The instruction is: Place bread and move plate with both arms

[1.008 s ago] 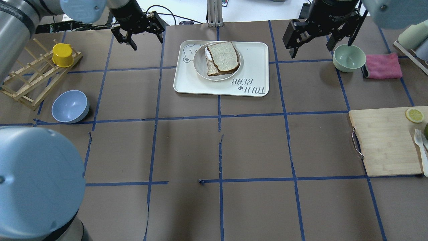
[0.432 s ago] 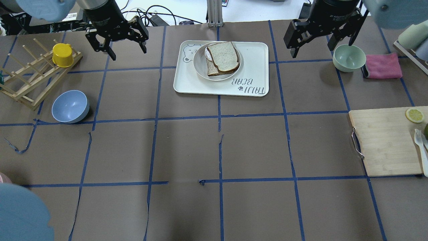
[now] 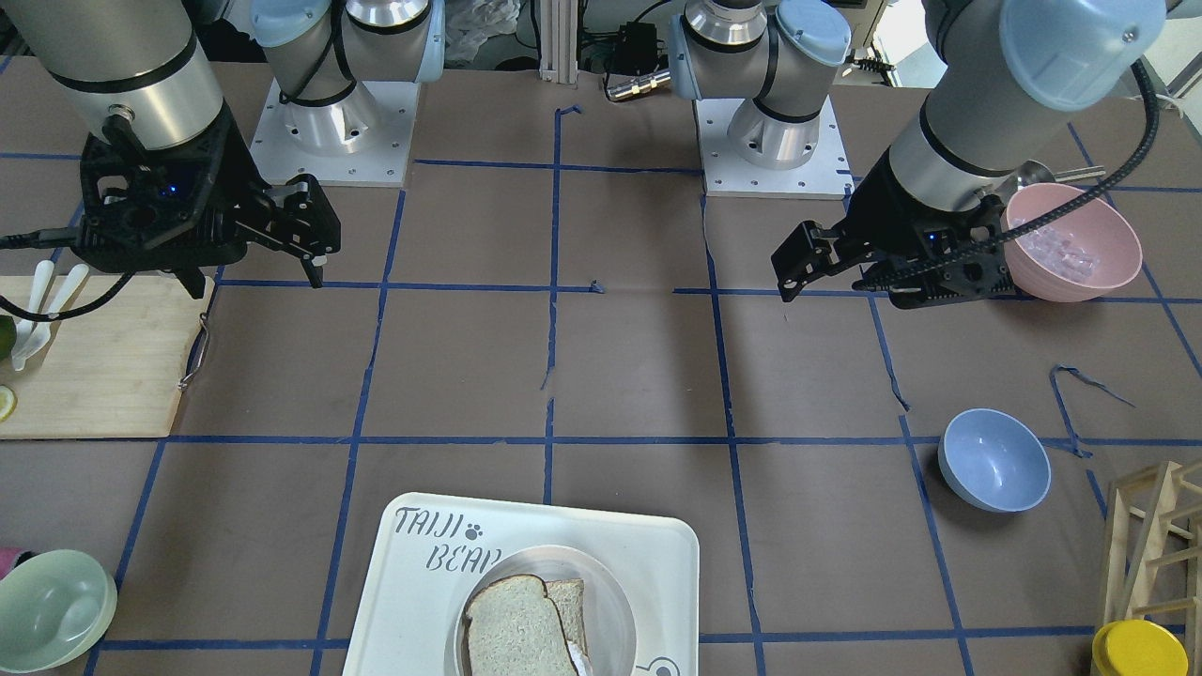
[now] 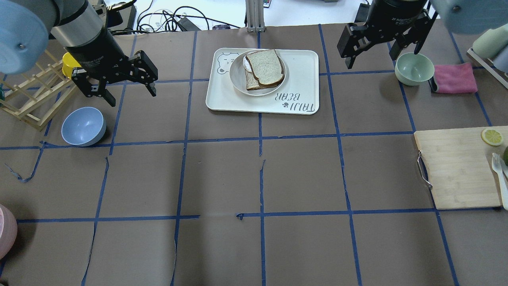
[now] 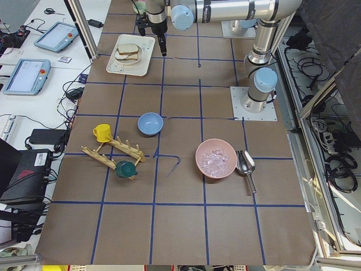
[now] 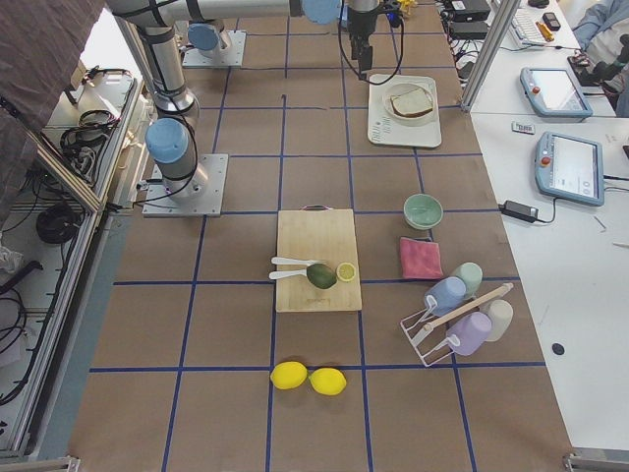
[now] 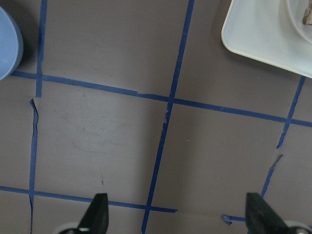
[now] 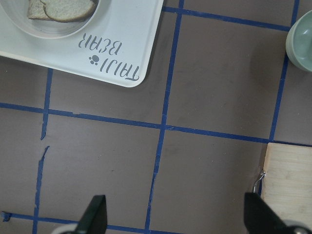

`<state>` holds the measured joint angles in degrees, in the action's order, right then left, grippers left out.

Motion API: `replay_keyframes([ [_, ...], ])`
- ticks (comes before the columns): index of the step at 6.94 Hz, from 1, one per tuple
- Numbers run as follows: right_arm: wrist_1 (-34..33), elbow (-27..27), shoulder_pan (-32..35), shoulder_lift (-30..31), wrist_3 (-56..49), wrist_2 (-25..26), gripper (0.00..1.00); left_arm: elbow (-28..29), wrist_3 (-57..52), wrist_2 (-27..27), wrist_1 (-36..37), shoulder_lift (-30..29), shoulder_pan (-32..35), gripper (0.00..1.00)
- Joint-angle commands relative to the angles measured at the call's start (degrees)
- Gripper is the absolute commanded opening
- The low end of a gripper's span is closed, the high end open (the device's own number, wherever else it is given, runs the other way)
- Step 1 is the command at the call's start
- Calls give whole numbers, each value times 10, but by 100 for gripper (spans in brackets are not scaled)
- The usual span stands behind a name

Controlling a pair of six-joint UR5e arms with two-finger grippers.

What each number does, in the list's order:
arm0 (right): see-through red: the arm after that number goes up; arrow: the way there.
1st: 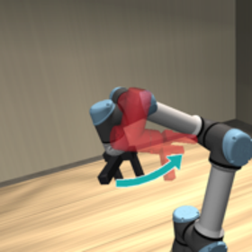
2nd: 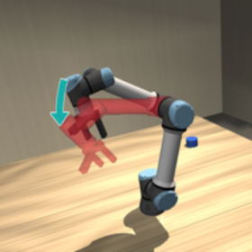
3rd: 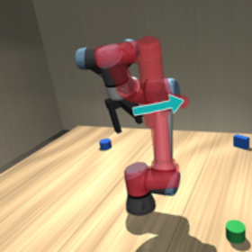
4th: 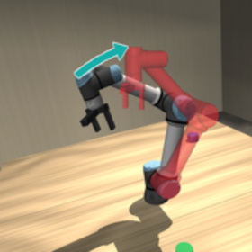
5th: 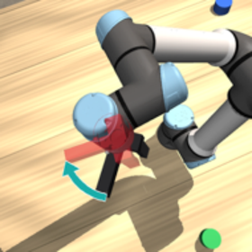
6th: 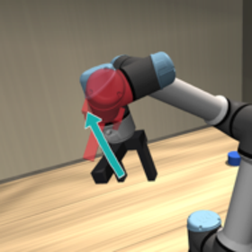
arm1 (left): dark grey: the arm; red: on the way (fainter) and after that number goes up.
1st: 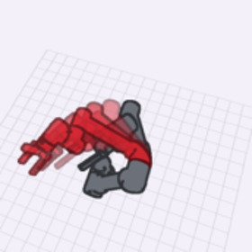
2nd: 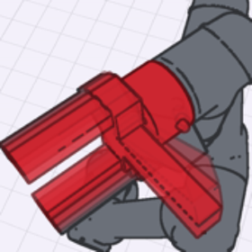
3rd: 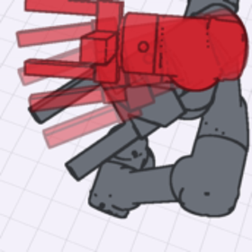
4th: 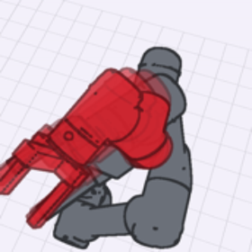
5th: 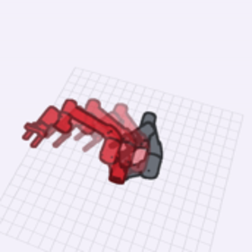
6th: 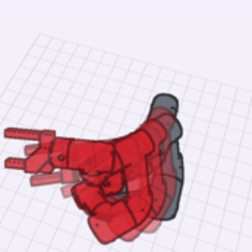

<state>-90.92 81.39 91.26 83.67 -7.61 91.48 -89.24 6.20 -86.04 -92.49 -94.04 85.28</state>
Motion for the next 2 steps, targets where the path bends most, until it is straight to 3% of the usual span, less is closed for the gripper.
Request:
replay_keyframes([
  [1, 0, 0, 1, 0, 1, -2, 100, -33, -6, 2, 2, 32, 0, 100],
  [2, 0, 0, -2, 0, 1, 2, 100, -36, -7, 1, 0, 35, 1, 100],
])
